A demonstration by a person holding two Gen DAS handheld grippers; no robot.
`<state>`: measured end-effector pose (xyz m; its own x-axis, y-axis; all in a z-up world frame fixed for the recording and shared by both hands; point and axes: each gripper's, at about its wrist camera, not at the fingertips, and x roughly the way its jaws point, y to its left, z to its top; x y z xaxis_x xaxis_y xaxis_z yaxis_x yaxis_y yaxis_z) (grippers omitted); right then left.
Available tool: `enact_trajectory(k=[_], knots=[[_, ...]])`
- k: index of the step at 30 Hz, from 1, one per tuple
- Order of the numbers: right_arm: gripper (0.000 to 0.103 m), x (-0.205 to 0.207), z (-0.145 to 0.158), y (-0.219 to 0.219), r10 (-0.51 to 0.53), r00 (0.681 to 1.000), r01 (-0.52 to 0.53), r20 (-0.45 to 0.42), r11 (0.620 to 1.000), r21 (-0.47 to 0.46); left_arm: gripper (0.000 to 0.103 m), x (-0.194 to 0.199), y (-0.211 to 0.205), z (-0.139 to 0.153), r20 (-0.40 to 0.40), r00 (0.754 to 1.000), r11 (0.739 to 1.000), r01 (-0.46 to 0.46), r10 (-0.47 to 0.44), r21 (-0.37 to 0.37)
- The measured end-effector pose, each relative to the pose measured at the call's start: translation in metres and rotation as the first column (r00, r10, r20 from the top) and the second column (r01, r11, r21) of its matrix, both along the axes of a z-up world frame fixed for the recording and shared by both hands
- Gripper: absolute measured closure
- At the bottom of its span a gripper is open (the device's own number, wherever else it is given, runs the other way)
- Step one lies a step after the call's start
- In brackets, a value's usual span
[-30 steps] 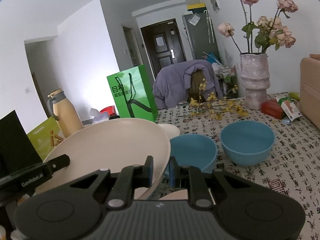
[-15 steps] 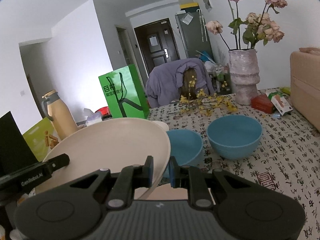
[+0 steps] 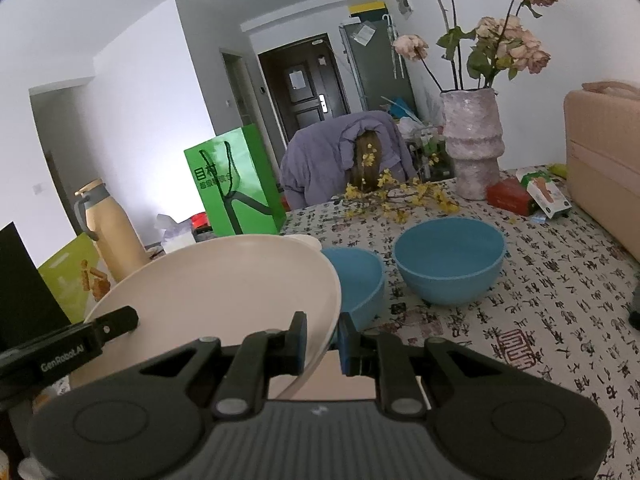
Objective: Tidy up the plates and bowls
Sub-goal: 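Carry the held cream plates over beside the blue bowls near the flower vase, then lower the held cream plates toward the cloth beside the blue bowls with both grippers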
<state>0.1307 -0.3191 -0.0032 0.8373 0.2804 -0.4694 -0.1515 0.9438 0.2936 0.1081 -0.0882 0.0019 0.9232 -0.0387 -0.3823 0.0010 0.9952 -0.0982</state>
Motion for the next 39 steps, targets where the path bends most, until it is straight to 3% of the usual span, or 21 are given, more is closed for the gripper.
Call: enact_trajectory(k=[39], knots=[[0.087,-0.003,-0.035,-0.021,-0.037,0.997,0.037,-0.073,0.999,-0.003,0.085,0.003,-0.019,-0.035,-0.079,0.995,0.998,0.055,-0.054,0.013]])
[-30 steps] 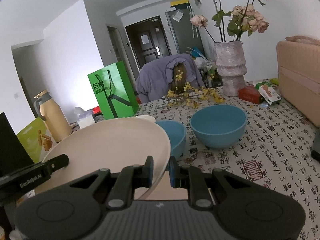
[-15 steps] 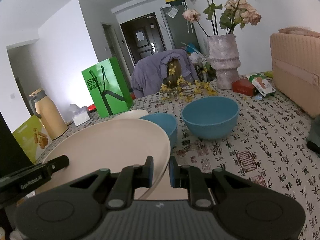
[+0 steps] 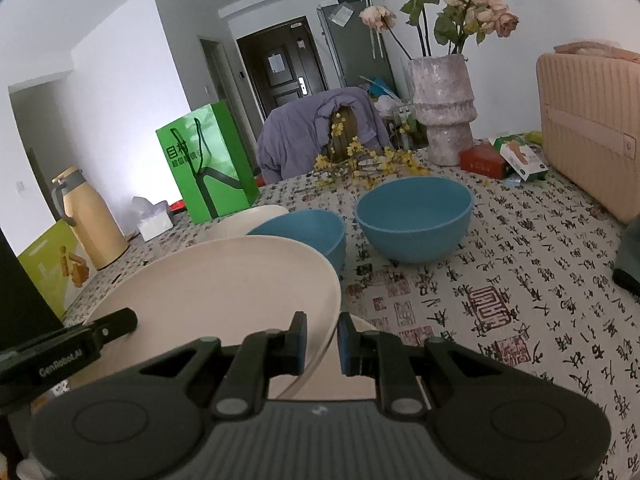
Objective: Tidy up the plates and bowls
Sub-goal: 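Lower the held cream plates toward the cloth beside the blue bowls with both grippers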
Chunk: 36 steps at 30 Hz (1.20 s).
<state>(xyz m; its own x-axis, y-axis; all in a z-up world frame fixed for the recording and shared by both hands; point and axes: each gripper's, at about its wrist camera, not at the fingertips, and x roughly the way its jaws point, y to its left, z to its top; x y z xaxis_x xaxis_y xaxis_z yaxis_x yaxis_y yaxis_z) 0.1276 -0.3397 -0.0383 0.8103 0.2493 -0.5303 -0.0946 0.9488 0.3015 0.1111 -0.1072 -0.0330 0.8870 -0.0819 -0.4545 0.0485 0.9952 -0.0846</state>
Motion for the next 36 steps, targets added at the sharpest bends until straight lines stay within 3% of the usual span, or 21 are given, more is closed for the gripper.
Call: enact_trajectory(k=[36], knots=[[0.087,0.004,-0.029,-0.009,-0.021,0.998,0.02,-0.067,1.0,-0.019,0.085,0.012,-0.012,-0.03,-0.072,0.997,0.999,0.04,-0.039,0.011]])
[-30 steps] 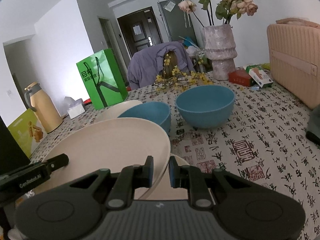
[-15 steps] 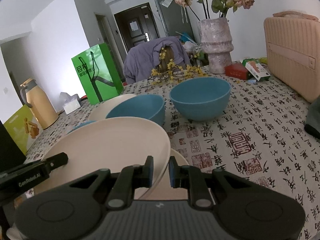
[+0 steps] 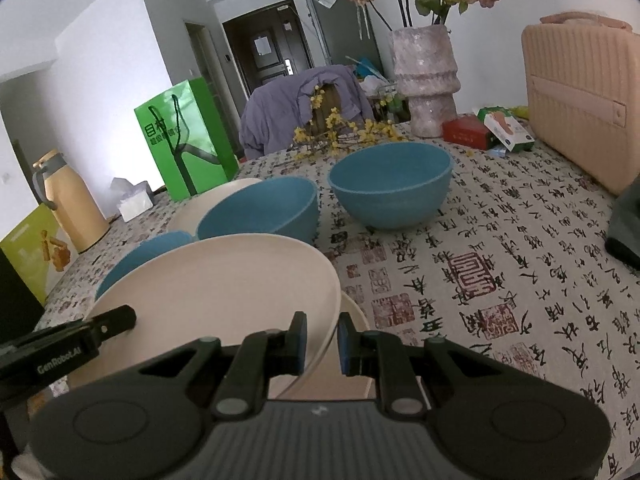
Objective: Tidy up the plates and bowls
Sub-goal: 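Lower the held cream plates toward the cloth beside the blue bowls with both grippers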
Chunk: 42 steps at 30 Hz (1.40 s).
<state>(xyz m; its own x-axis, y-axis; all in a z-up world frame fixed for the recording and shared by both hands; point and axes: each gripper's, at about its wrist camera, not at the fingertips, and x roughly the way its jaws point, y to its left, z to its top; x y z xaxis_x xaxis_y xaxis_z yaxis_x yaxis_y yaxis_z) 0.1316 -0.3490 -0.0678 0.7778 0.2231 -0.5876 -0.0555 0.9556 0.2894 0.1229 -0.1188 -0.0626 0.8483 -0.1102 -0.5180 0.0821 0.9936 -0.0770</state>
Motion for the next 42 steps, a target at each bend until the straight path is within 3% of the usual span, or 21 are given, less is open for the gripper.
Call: enact_trajectory(k=[31,42], knots=[[0.087,0.006,-0.024,0.002,-0.005,0.999,0.003,-0.034,0.998,-0.059,0.084,0.007,-0.005,-0.028,-0.052,0.998,0.999,0.02,-0.019,0.025],[0.087,0.004,-0.029,0.01,0.007,1.0,-0.007,-0.005,0.992,-0.124,0.083,0.011,-0.008,-0.035,-0.06,0.998,0.999,0.018,-0.015,0.046]])
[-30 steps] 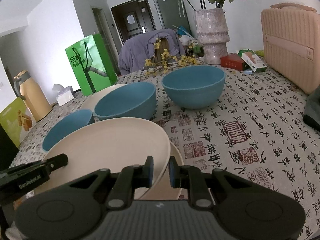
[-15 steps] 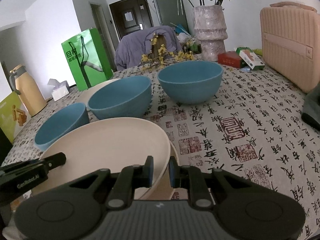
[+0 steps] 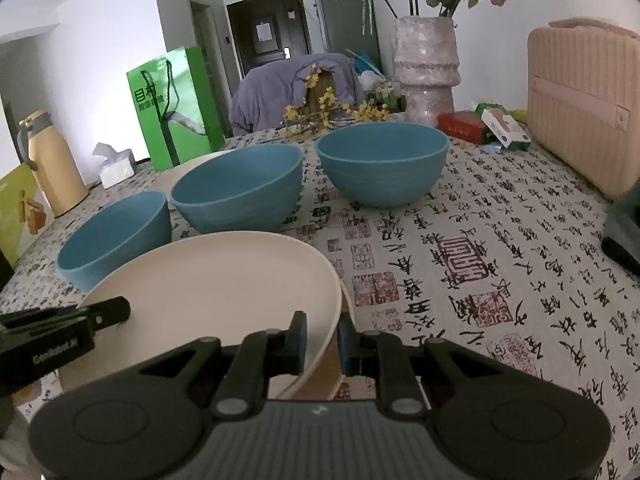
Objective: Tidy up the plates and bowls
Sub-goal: 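Lower the held cream plates toward the cloth beside the blue bowls with both grippers, then set the cream plates on the cloth and open both grippers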
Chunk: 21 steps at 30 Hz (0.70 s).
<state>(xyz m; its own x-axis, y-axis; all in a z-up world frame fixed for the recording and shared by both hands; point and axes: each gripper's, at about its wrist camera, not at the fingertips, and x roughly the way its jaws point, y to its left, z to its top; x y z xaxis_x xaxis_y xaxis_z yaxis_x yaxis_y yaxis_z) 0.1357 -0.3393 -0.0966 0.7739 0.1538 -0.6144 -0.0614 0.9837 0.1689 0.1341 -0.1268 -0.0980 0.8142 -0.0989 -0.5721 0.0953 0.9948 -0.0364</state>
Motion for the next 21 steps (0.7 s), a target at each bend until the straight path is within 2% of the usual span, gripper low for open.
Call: enact_trajectory(k=[21], knots=[[0.087,-0.001,-0.005,0.013,0.015,0.999,-0.01,0.044,0.993,-0.121,0.079,0.001,-0.01,-0.014,0.015,1.0,0.997,0.005,-0.007,0.073]])
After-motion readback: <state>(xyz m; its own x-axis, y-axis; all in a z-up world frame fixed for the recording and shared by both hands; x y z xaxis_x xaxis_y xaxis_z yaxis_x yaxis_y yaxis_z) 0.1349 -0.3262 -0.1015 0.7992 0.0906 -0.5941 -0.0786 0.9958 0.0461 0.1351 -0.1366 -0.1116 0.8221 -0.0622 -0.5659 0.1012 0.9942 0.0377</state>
